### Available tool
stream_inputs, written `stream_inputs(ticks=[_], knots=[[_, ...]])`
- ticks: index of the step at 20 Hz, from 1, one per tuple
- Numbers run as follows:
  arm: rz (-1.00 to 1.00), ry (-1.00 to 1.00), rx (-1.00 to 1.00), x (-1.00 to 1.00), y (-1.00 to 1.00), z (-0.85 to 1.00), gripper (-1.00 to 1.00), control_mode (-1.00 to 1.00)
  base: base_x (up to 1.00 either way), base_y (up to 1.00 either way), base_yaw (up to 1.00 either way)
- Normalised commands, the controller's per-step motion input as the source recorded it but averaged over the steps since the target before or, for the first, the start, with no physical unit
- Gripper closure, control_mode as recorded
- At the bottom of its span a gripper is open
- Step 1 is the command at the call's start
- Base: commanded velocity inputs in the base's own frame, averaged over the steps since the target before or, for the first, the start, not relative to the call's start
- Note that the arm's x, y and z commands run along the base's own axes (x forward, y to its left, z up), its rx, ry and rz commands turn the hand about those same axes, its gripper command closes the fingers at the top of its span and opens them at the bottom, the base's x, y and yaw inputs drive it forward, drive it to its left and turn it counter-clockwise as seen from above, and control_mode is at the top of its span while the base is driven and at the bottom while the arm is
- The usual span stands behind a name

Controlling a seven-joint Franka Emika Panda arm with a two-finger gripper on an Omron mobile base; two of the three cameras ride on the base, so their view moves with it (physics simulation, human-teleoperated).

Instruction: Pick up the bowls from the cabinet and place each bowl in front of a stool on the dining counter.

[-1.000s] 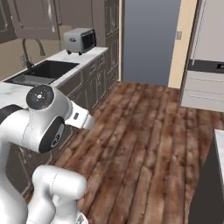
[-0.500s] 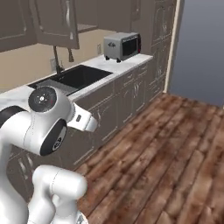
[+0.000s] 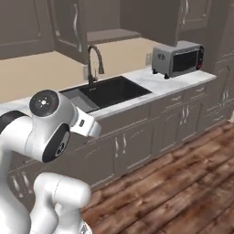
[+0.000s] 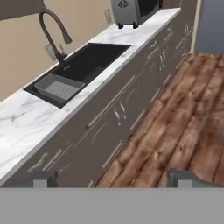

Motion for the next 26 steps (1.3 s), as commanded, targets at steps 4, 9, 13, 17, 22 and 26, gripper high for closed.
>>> stream_inputs(ticks=[4, 9, 13, 17, 22, 26], knots=[[0.0, 0.0, 0.0, 0.0, 0.0, 0.0, -1.0, 1.0, 0.84, -0.98, 0.43], [0.0, 0.0, 0.0, 0.0, 0.0, 0.0, -1.0, 1.0, 0.56, -0.97, 0.38], [0.0, 0.0, 0.0, 0.0, 0.0, 0.0, -1.0, 1.0, 0.74, -0.46, 0.39], [0.0, 0.0, 0.0, 0.0, 0.0, 0.0, -1.0, 1.0, 0.81, -0.1, 0.42], [0.0, 0.0, 0.0, 0.0, 0.0, 0.0, -1.0, 1.0, 0.74, -0.01, 0.37], [0.0, 0.0, 0.0, 0.0, 0.0, 0.0, -1.0, 1.0, 0.38, -0.36, 0.4]])
